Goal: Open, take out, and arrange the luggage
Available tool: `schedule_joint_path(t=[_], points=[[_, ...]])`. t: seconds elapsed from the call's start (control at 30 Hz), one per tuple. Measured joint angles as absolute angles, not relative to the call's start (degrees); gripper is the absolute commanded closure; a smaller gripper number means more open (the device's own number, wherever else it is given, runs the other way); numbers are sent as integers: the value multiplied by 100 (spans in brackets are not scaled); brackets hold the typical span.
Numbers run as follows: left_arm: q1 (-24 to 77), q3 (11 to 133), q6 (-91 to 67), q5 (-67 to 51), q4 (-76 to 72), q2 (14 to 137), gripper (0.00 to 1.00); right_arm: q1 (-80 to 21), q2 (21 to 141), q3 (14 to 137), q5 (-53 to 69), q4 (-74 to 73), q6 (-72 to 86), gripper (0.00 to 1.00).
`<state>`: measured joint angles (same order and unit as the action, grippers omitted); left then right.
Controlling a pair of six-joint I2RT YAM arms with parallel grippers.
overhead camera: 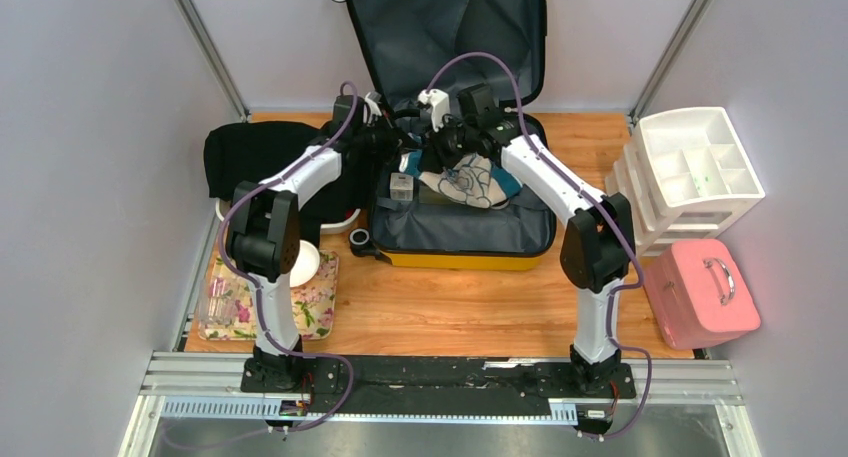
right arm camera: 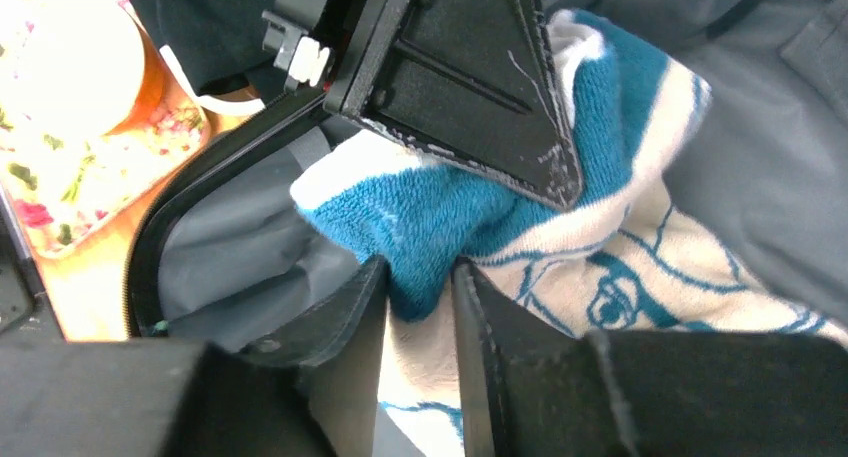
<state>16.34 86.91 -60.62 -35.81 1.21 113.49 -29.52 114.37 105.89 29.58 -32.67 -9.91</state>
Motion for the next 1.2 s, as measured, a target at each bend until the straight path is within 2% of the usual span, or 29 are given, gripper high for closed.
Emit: schedule_joint_path(t=[0.07,0.13,0.33,0.47,0.63,0.9,1.0,1.03,1.1,1.13,1.2], points=[[1608,8722,-5728,-3614,322,11345,100,-2893,11384,10591,3046,-3387,-943,36],[1542,8750,-5328,-3605,633,11312,100,-2794,11288,10591,3144,-3542,-913,32],[1253,9050,-3389,-3376,2086,11061,100,-2010,10722,10254,3151,-3889,-899,32],[1170,9201,-2191,-3142,2869,10768,100,-1535,10696,10031,2674,-4027,-882,33],[1170,9277,-1479,-3065,3378,10672,100,-1511,11255,10033,2102,-4200,-797,33],[1181,9277,-1216,-3009,3555,10672,100,-1627,12357,10523,1887,-4292,-316,32],[1181,9277,-1203,-2995,3557,10672,100,-1634,12521,10704,1909,-4281,-231,42],[1181,9277,-1205,-2991,3555,10672,100,-1634,12551,10744,1973,-4276,-209,57],[1181,9277,-1201,-2991,3553,10672,100,-1634,12582,10774,2091,-4270,-193,71],[1181,9275,-1197,-2989,3553,10672,100,-1634,12582,10783,2163,-4276,-165,87],[1181,9275,-1153,-2991,3544,10672,100,-1632,12582,10785,2255,-4278,-165,100]])
